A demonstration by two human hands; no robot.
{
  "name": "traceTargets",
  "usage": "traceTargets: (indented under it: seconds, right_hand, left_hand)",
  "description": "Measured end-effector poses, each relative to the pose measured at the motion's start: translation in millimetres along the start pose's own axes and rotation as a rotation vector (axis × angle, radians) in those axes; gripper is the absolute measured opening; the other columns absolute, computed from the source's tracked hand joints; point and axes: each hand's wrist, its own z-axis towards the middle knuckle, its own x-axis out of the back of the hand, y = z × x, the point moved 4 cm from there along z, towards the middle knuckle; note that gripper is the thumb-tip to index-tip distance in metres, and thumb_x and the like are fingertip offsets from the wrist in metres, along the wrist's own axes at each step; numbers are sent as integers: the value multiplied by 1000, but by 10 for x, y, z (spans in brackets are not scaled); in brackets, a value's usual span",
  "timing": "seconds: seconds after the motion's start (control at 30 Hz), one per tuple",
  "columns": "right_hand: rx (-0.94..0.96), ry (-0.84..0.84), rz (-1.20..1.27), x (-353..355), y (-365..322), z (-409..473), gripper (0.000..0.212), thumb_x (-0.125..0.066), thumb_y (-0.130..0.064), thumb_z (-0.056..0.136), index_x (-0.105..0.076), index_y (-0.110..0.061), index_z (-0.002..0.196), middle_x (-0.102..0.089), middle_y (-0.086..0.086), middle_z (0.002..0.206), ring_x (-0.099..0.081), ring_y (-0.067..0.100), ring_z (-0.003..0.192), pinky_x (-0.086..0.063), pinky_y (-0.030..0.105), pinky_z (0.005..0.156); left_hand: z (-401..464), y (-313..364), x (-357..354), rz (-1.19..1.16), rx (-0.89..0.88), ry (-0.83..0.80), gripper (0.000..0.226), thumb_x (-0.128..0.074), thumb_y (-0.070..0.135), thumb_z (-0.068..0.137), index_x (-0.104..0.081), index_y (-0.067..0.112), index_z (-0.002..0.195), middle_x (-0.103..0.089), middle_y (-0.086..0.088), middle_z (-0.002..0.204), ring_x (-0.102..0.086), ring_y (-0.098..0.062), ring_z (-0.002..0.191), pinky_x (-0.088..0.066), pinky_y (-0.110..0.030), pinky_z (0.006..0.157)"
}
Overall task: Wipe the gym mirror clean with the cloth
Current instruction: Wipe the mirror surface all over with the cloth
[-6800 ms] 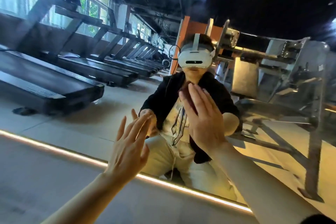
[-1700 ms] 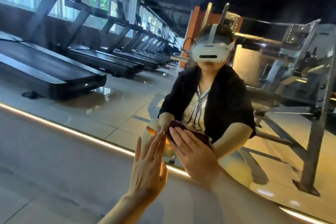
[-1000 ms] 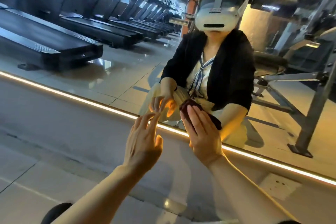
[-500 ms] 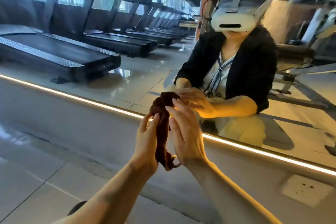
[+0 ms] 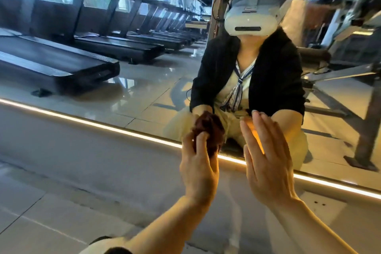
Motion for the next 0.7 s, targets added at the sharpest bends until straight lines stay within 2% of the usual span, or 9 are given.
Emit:
traceTargets:
  seconds: [0.07,0.13,0.23,0.3,0.37,0.43,0.53,0.63,0.7]
  right_hand:
    - [26,-22,22,35,74,-64,48,-43,-7,99,-46,1,146,-36,20,156,-27,34,149,-26,51,121]
    - [32,-36,4,88,154,-121,53,-49,0,94,-44,0,147,-36,20,157,-27,33,150,-22,47,123]
    - [-1,-35,-46,220,305,-214,58,-53,3,89,-45,-1,147,-36,19,157,-27,33,149,-13,41,126]
    - [-55,-21,-78,307,396,-269,58,-53,2,90,-44,-1,147,-35,19,158,-26,33,150,-10,40,126]
    - [-106,2,-80,346,426,-289,58,-53,0,91,-43,-2,148,-35,18,158,-25,33,150,-10,41,126]
    - [-128,-3,-73,329,391,-299,58,-53,-1,92,-43,-2,149,-34,18,159,-25,34,151,-16,46,125]
    - [-136,-38,-44,306,322,-274,56,-52,-2,92,-45,-1,147,-35,19,158,-24,33,151,-25,51,120]
    - [-183,-50,105,337,195,-237,48,-45,-13,101,-44,-8,148,-39,12,156,-34,24,146,-33,36,117]
    - [-272,-39,370,430,41,-132,46,-38,-30,106,-41,-20,151,-38,0,157,-36,7,144,-35,19,112]
  left_hand:
    - [-209,159,-204,48,-173,-114,52,-82,15,76,-47,22,113,-53,-10,121,-65,-36,89,-52,-35,48]
    - [-209,262,-272,37,-195,-112,43,-75,20,78,-46,24,110,-51,-6,116,-64,-33,82,-45,-30,43]
    - [148,377,-105,-109,-10,141,32,-51,30,83,-44,26,115,-39,2,118,-55,-19,91,-53,-30,60]
    - [469,376,50,-183,61,316,32,-54,21,89,-43,22,119,-40,-6,121,-41,-5,101,-44,-9,77]
    - [622,413,123,-111,47,349,35,-58,12,91,-41,21,120,-43,-13,122,-44,-12,104,-41,-11,76]
    - [508,489,49,-45,-41,181,42,-65,9,87,-43,22,120,-41,-6,123,-55,-26,101,-49,-28,70]
    - [19,620,-190,62,-271,-174,59,-83,7,72,-47,22,115,-49,-5,122,-64,-30,89,-54,-35,58]
    - [-13,693,-240,-65,-134,-274,43,-76,13,82,-47,25,112,-54,-5,123,-63,-18,91,-54,-23,65]
    - [97,758,-117,-406,47,-297,24,-61,18,91,-55,21,114,-55,-3,124,-61,-11,103,-55,-24,82]
